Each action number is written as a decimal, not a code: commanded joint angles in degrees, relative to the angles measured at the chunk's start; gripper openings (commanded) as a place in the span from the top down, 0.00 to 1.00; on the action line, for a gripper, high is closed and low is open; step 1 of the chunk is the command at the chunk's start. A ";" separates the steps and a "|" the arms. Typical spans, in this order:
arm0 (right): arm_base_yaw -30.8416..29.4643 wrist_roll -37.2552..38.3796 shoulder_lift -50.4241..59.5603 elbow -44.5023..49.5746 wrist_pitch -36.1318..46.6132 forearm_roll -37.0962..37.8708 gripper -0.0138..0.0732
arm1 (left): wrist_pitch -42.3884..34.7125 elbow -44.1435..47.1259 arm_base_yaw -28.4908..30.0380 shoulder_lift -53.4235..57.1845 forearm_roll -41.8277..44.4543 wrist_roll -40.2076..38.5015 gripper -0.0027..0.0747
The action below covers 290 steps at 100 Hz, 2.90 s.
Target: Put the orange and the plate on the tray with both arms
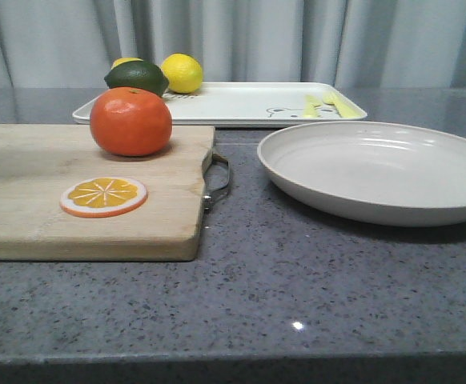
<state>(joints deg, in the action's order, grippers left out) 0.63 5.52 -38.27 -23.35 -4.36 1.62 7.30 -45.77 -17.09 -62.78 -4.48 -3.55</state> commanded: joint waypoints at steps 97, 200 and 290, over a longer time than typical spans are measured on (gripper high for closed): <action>-0.08 0.15 -0.42 -2.08 4.69 0.42 0.91 | 33.23 -31.65 -9.52 -28.11 -8.97 0.01 0.07; -0.08 0.15 -0.42 -2.08 4.36 0.47 0.91 | 37.90 -34.12 -9.76 -29.64 -9.09 0.64 0.56; -0.08 0.15 -0.42 -2.08 4.75 0.47 0.91 | 45.07 -62.14 -30.06 -48.47 -13.19 4.97 0.56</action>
<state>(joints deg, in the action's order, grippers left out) 0.63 5.54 -38.27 -23.35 -4.37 1.62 54.46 -105.24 -46.07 -113.29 -16.16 0.00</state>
